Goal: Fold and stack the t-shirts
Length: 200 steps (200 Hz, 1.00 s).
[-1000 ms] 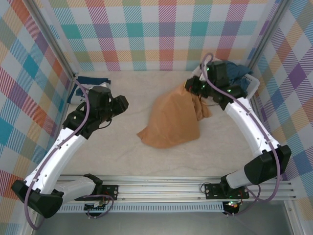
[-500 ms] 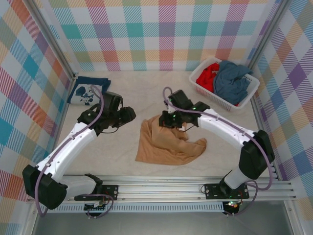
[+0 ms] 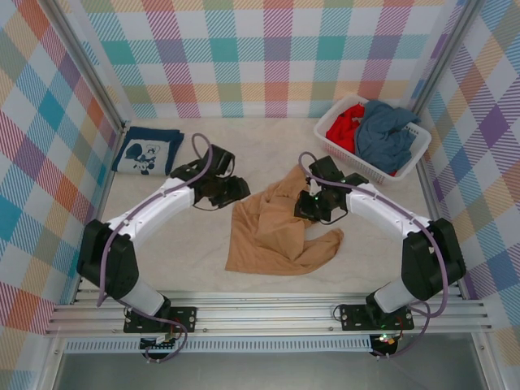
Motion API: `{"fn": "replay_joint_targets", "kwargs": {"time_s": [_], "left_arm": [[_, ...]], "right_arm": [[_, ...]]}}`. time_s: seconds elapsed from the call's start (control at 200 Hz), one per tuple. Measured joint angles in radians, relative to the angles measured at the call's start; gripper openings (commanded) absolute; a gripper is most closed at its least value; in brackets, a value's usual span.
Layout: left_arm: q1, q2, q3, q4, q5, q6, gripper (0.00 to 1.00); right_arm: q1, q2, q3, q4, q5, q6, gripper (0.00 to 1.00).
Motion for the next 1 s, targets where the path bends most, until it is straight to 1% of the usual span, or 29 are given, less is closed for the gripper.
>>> {"fn": "replay_joint_targets", "kwargs": {"time_s": [0.105,0.2,0.3,0.4,0.46,0.555,0.565,0.57,0.585,0.61,0.665,0.74,0.805,0.89,0.94,1.0], "left_arm": [[-0.055,0.045,0.095,0.0,-0.005,0.004,0.44],[-0.074,0.055,0.156,-0.018,-0.039,0.008,0.42],[-0.07,0.048,0.21,-0.067,-0.134,0.007,0.42],[-0.048,0.005,0.217,-0.119,-0.23,0.006,0.42],[-0.031,-0.036,0.217,-0.149,-0.274,0.006,0.41],[-0.006,-0.108,0.216,-0.186,-0.325,0.006,0.41],[-0.004,-0.116,0.216,-0.189,-0.328,0.006,0.41],[-0.003,-0.118,0.216,-0.191,-0.33,0.006,0.41],[-0.001,-0.131,0.216,-0.196,-0.337,0.006,0.42],[0.003,-0.147,0.216,-0.207,-0.346,0.005,0.42],[0.009,-0.176,0.209,-0.221,-0.36,0.003,0.44],[0.008,-0.203,0.192,-0.229,-0.354,0.005,0.46],[0.006,-0.206,0.182,-0.227,-0.323,0.018,0.47],[-0.017,-0.182,0.179,-0.22,-0.286,0.056,0.49],[-0.049,-0.154,0.179,-0.211,-0.267,0.08,0.5],[-0.102,-0.105,0.18,-0.207,-0.25,0.11,0.53]], "right_arm": [[0.046,0.031,0.051,0.011,-0.037,-0.007,0.0],[0.103,0.061,0.081,0.046,-0.058,0.001,0.0],[0.162,0.135,0.142,0.064,-0.077,0.019,0.0],[0.217,0.279,0.274,0.083,-0.1,0.031,0.0],[0.253,0.385,0.378,0.095,-0.121,0.038,0.12],[0.299,0.539,0.526,0.117,-0.169,0.059,0.38],[0.302,0.553,0.538,0.122,-0.172,0.06,0.42],[0.304,0.561,0.545,0.124,-0.175,0.064,0.42],[0.307,0.576,0.557,0.13,-0.18,0.071,0.46],[0.314,0.597,0.573,0.134,-0.185,0.08,0.51],[0.327,0.613,0.579,0.13,-0.188,0.079,0.57],[0.328,0.594,0.563,0.112,-0.174,0.082,0.61],[0.314,0.529,0.503,0.108,-0.151,0.082,0.62],[0.268,0.354,0.36,0.093,-0.094,0.093,0.63],[0.226,0.223,0.258,0.091,-0.064,0.106,0.59],[0.15,0.043,0.124,0.091,-0.023,0.135,0.56]]}}
